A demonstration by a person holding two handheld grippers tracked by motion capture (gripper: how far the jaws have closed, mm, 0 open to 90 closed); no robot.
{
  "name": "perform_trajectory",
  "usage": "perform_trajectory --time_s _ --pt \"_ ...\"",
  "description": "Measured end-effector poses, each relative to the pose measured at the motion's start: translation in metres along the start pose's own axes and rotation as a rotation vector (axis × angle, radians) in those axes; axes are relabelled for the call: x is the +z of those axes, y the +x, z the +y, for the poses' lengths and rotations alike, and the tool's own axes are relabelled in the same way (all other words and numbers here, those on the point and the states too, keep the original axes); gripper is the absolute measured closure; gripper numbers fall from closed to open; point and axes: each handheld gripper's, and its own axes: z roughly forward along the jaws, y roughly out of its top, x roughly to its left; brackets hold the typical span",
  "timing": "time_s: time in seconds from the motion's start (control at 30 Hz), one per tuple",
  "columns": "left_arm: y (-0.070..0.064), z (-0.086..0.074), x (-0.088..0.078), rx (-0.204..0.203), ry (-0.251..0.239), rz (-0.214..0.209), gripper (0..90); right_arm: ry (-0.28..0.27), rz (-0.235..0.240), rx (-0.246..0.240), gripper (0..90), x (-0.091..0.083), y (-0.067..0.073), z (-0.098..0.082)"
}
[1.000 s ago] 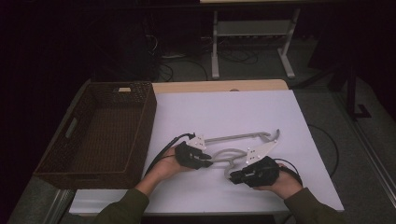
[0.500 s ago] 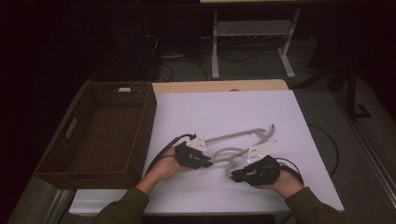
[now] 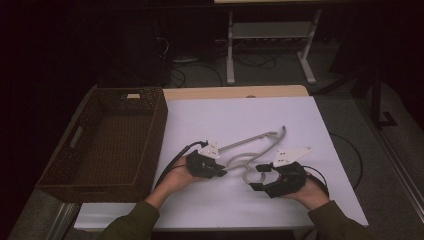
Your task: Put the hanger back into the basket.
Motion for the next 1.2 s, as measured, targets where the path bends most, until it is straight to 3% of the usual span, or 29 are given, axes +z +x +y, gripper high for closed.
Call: perform_trajectory --time_s 0.07,0.2,0.33,0.63,0.87,1.2 --pt "0.001 0.000 -0.002 -0.023 -0.008 0.001 82.0 -0.017 -0.044 0.022 15.7 -0.004 -0.003 -0.001" --pt "0.002 0.002 -0.006 -0.063 -0.013 0.009 82.1 -0.040 -0.117 0.035 10.6 -0.011 -0.007 -0.004" --pt "0.005 0.004 -0.012 -0.112 -0.030 0.028 82.2 -0.056 -0.141 0.052 7.7 -0.018 -0.011 -0.010" --pt "0.005 0.013 -0.032 -0.177 -0.075 0.037 82.2 -0.063 -0.196 0.110 4.0 -0.027 -0.016 -0.032" --pt "0.004 0.024 -0.052 -0.211 -0.102 0.048 82.2 -0.101 -0.261 0.157 3.6 -0.037 -0.019 -0.045" --pt "0.004 0.049 -0.090 -0.250 -0.147 0.069 82.2 -0.117 -0.292 0.181 3.0 -0.044 -0.020 -0.056"
